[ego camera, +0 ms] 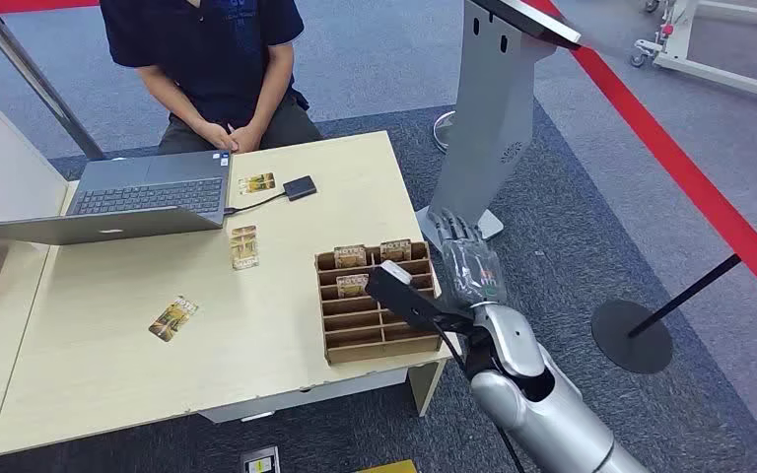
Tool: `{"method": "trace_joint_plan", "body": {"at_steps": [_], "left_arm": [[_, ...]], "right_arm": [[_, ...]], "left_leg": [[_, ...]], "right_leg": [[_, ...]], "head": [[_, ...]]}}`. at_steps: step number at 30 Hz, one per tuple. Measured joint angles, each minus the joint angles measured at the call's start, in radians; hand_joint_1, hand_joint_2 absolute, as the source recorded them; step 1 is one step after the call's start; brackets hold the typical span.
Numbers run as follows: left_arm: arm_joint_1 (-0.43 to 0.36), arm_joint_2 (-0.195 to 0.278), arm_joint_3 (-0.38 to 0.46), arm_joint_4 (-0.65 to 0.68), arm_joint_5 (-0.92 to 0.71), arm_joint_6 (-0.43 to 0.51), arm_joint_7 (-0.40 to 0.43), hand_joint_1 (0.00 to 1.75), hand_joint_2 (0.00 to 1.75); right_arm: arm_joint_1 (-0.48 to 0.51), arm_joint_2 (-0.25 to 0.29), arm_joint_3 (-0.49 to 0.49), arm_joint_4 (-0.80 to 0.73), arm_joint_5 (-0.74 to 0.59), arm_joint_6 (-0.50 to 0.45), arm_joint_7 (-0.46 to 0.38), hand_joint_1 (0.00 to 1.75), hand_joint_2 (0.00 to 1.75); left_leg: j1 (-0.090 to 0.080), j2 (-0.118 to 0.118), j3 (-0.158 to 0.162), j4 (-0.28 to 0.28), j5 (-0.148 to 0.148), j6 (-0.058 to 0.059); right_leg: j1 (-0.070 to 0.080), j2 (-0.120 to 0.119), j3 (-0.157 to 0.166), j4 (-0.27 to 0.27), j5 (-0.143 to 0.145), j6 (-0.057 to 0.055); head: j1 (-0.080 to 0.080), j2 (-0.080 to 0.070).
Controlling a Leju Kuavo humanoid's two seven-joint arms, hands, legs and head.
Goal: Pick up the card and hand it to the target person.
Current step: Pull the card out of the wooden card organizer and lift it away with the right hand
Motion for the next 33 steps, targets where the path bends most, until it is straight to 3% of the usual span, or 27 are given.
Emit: {"method": "trace_joint_plan", "body": {"at_steps": [10, 17, 22, 27, 33], "left_arm": [[-0.001, 0.0, -0.001, 0.0, -0.012, 0.0, 0.0, 0.0, 0.0], [-0.001, 0.0, -0.001, 0.0, -0.017, 0.002, 0.0, 0.0, 0.0], [-0.001, 0.0, -0.001, 0.0, -0.015, 0.002, -0.001, 0.0, 0.0], [-0.001, 0.0, -0.001, 0.0, -0.015, 0.002, 0.0, 0.0, 0.0], [0.0, 0.0, -0.001, 0.0, -0.013, 0.004, 0.005, 0.0, 0.0]], "right_arm": [[-0.129, 0.068, 0.016, 0.19, -0.021, -0.001, -0.056, 0.25, 1.75], [-0.202, 0.126, 0.033, 0.352, -0.052, -0.01, -0.094, 0.25, 1.75], [-0.224, 0.152, 0.043, 0.446, -0.065, -0.019, -0.105, 0.31, 1.75], [-0.237, 0.166, 0.05, 0.52, -0.069, -0.031, -0.11, 0.51, 1.75], [-0.254, 0.18, 0.057, 0.582, -0.071, -0.048, -0.121, 0.57, 1.75]], "left_leg": [[0.0, 0.0, -0.001, 0.0, 0.0, 0.0], [0.0, 0.0, -0.001, 0.0, 0.0, 0.0], [0.0, 0.0, -0.001, 0.0, 0.0, 0.0], [0.0, 0.0, -0.001, 0.0, 0.0, 0.0], [0.0, 0.0, 0.0, 0.0, 0.0, 0.0]], "right_leg": [[0.0, 0.0, 0.0, 0.0, 0.0, 0.0], [0.0, 0.0, 0.0, 0.0, 0.0, 0.0], [0.0, 0.0, 0.0, 0.0, 0.0, 0.0], [0.0, 0.0, -0.001, 0.0, 0.0, 0.0], [0.0, 0.0, 0.0, 0.0, 0.0, 0.0]], "head": [[0.0, 0.0], [0.0, 0.0], [0.0, 0.0], [0.0, 0.0], [0.0, 0.0]]}}
